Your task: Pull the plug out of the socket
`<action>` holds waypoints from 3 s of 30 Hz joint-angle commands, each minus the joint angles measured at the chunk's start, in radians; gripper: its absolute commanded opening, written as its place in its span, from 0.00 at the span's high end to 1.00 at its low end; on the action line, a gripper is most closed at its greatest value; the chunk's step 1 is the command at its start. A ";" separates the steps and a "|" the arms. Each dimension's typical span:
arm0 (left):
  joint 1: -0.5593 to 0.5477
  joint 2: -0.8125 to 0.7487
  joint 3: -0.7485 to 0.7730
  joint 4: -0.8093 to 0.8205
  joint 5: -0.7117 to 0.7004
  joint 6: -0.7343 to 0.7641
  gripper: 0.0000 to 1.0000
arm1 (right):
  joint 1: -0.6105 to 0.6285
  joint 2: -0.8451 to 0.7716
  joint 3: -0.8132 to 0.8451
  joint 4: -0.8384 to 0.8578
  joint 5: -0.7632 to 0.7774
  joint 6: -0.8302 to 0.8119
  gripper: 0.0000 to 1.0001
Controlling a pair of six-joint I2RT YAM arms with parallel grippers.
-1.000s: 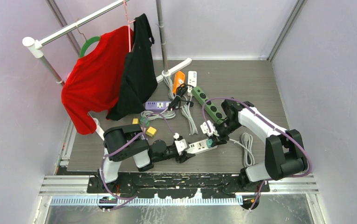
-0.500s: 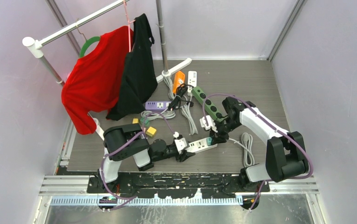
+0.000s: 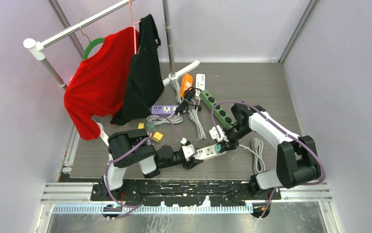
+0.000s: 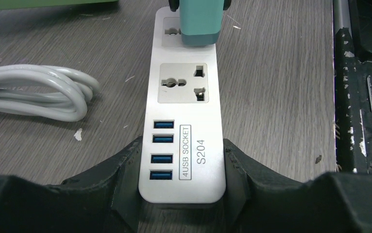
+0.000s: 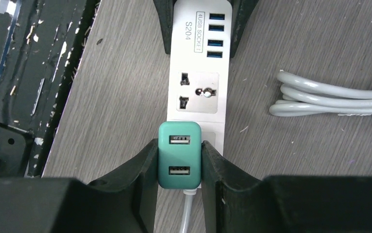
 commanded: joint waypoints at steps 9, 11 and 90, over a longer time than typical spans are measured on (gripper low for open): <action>0.010 0.030 -0.014 -0.040 -0.022 0.013 1.00 | 0.035 -0.038 0.045 0.193 0.096 0.467 0.99; 0.011 0.030 -0.014 -0.040 -0.021 0.012 1.00 | 0.007 -0.040 0.057 0.168 0.098 0.452 0.99; 0.016 -0.520 0.121 -0.845 -0.073 -0.376 0.09 | -0.074 0.036 0.197 0.122 -0.242 0.914 0.98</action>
